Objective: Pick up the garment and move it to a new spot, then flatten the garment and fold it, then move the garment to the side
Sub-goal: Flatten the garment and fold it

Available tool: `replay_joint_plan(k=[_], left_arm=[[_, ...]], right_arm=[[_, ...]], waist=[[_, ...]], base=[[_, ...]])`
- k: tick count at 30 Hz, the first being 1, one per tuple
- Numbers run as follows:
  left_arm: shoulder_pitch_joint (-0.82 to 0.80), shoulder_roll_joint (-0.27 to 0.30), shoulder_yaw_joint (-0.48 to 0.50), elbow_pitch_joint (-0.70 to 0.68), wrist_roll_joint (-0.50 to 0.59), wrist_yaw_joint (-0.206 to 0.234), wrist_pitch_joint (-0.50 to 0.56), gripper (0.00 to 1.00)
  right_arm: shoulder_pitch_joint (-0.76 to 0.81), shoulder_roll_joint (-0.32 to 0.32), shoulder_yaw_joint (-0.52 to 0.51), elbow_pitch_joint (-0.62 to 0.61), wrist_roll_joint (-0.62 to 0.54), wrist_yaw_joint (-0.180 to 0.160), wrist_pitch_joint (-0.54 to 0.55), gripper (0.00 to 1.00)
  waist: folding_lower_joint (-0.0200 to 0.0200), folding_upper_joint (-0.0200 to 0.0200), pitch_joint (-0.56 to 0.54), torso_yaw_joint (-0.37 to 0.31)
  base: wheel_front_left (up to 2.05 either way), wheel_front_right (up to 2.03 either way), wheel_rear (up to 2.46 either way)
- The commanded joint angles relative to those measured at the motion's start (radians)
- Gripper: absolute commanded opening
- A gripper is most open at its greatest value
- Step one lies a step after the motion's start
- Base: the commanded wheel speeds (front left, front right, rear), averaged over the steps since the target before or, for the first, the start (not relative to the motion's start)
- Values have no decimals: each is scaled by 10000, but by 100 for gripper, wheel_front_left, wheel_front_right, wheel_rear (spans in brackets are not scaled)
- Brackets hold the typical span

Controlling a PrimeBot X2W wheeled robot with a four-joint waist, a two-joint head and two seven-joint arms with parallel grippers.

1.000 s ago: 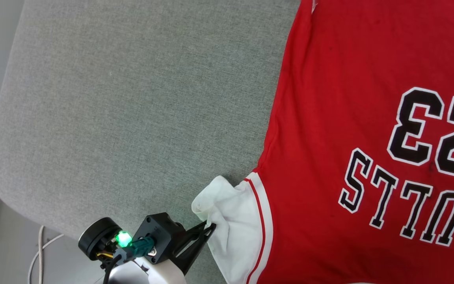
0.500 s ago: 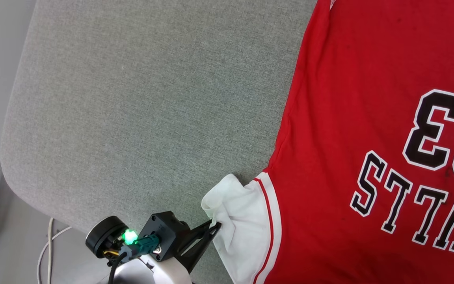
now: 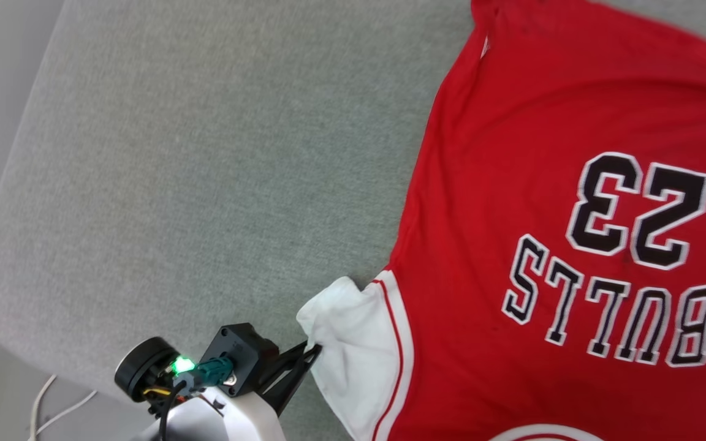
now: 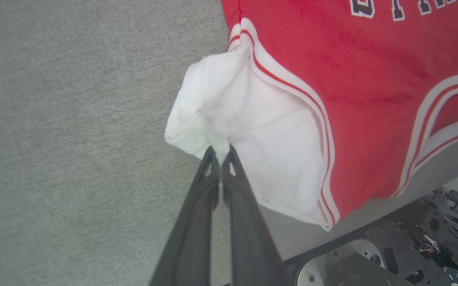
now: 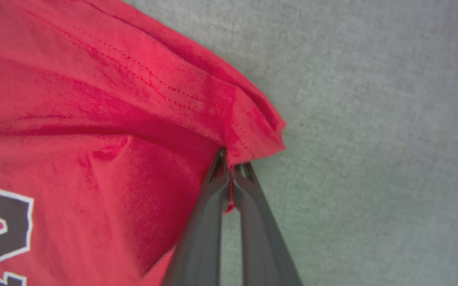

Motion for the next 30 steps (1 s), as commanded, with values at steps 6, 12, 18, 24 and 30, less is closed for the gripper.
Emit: replay_joint_plan(k=[6, 12, 18, 24, 30], left_arm=[[404, 187, 101, 153, -190, 167, 105, 0], [797, 369, 263, 317, -314, 381, 121, 0], [1202, 417, 385, 475, -490, 640, 20, 0], [1463, 252, 515, 738, -771, 797, -238, 0], [1587, 49, 438, 1026, -873, 875, -399, 0]], right_arm=[[1965, 121, 274, 9, 589, -4, -278, 0], [3403, 28, 405, -527, 1336, -4, -655, 0], [4931, 57, 84, -1293, 1813, -4, -733, 0], [6661, 504, -685, -1981, 2140, -4, -938, 0], [8343, 1070, -1137, -2658, 2259, -4, -1136, 0]], waist=[[1, 0, -1611, -1183], [1, 0, -2625, -1906], [1, 0, -3308, -2486], [1, 0, -3873, -2835], [1, 0, -4269, -3090]], base=[[0, 0, 0], [0, 0, 0], [0, 0, 0], [0, 0, 0], [0, 0, 0]])
